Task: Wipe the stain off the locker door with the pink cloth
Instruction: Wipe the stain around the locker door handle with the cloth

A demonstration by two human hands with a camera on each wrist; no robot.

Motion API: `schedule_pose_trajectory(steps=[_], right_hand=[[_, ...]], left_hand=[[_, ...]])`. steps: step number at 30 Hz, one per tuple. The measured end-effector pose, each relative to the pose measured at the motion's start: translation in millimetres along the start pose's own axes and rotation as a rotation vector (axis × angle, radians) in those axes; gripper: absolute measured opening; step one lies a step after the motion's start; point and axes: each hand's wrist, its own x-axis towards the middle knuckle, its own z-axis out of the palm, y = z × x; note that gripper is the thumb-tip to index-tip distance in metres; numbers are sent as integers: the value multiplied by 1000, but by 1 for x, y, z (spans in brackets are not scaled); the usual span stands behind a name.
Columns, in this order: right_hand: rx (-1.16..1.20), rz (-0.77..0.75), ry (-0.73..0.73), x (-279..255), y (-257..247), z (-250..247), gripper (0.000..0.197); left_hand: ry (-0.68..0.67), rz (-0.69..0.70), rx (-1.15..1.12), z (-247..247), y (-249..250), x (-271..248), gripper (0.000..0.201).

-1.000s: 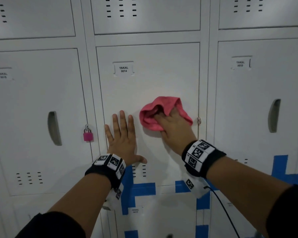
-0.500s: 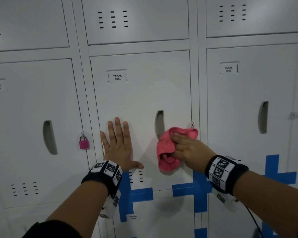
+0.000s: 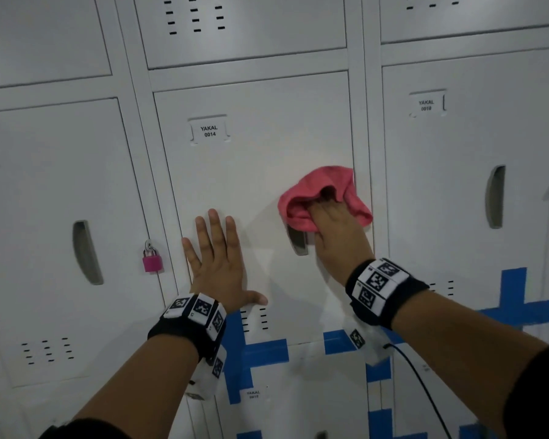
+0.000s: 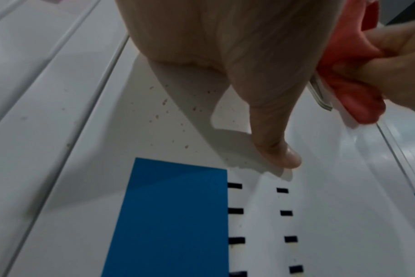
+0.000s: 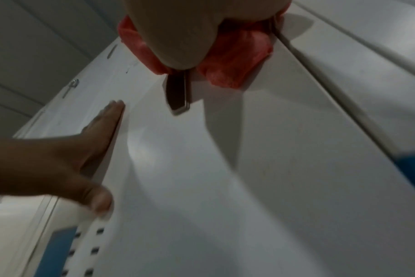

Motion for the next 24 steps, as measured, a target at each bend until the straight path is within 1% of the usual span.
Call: schedule_pose_trajectory(steps=[4, 6, 8, 10, 12, 15, 16, 17, 18, 19, 20, 21, 22, 23, 24], right_hand=[[-18, -17, -13, -40, 0, 15, 40], [-29, -40, -5, -52, 0, 19, 37], [-24, -64, -27, -60, 2, 23, 40], [-20, -107, -74, -68, 5, 25, 46], [-33, -183, -146, -80, 7, 26, 48], [-81, -331, -296, -92, 9, 22, 47], [-90, -364, -300, -90, 8, 18, 46], [-80, -376, -263, -85, 5, 14, 42], [-64, -363, -186, -74, 1, 8, 35], [-47, -328, -84, -60, -4, 2, 27], [-24, -276, 20, -43, -11, -3, 24], [1, -211, 115, -24, -18, -9, 26], [16, -136, 179, -4, -22, -13, 29], [32, -58, 204, 14, -25, -14, 32], [55, 9, 195, 28, -27, -12, 36]], left_hand=[[0, -6, 8, 1, 0, 0, 164], [1, -9, 10, 1, 0, 0, 165], [1, -12, 12, 2, 0, 0, 165], [-1, -10, 10, 2, -1, 0, 164], [-6, -6, 8, 1, -1, 0, 165], [-21, -18, 1, -2, 1, 0, 165], [-20, -19, -5, -2, 1, 0, 165], [-19, -22, -8, -2, 1, 0, 165], [-20, -27, -9, -2, 1, 0, 165], [-24, -35, -11, -2, 2, 0, 166], [-26, -41, -12, -2, 2, 0, 166], [-25, -44, -10, -3, 3, 0, 166], [-25, -48, -6, -3, 4, 0, 166], [-25, -52, -3, -4, 4, 0, 165], [-19, -51, -4, -4, 4, -1, 164]])
